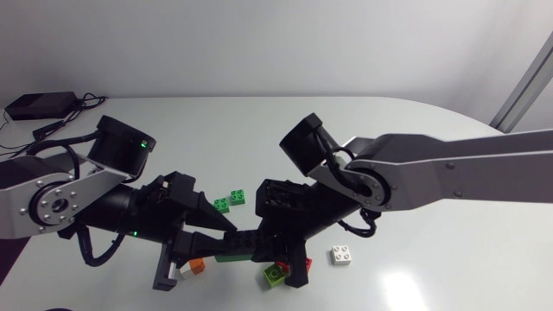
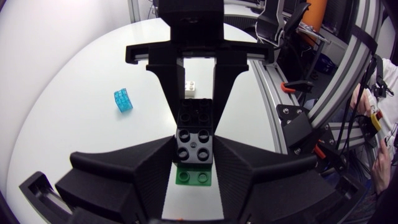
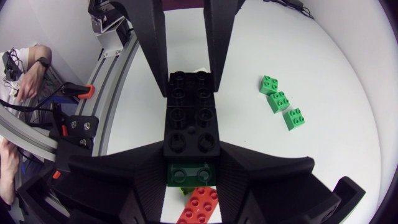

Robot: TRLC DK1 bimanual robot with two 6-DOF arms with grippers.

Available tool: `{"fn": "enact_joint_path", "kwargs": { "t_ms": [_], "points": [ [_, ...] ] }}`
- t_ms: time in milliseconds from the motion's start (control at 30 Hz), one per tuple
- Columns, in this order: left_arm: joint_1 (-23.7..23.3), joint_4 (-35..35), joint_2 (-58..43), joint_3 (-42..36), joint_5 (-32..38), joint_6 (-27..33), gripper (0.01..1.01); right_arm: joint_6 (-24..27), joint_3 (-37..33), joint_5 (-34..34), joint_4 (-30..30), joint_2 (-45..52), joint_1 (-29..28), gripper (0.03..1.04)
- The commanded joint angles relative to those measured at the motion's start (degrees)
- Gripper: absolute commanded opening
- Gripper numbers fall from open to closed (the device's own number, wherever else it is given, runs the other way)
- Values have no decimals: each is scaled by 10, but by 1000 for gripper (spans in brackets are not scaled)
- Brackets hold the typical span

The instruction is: Separate the duplo bricks

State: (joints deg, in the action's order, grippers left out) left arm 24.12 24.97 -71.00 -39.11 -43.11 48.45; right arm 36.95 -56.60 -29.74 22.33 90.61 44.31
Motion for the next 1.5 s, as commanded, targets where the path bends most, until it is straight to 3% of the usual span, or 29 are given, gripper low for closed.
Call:
{"fn": "enact_joint_path", "kwargs": {
  "t_ms": [0,233,433,633,767,933,1233,1467],
  "points": [
    [8,30,-19,-25,-8,5,343,-6,13,19,-16,4,7,213],
    [-1,98,-49,-76,-22,31,336,-6,36,64,-40,1,36,213],
    [-23,100,-48,-86,-27,35,339,-6,40,67,-42,0,32,213],
    [-153,1,-48,-45,-1,53,341,1,49,57,-37,-26,2,213],
    [-257,-12,-67,-9,14,127,341,7,54,50,-35,-39,-17,213],
    [-328,-105,-115,56,61,176,341,8,53,46,-37,-39,-24,213],
    [-334,-206,-188,125,88,186,343,2,53,42,-38,-39,-22,213],
    [-326,-215,-193,130,93,184,354,1,60,42,-33,-54,-22,213]
  ]
}}
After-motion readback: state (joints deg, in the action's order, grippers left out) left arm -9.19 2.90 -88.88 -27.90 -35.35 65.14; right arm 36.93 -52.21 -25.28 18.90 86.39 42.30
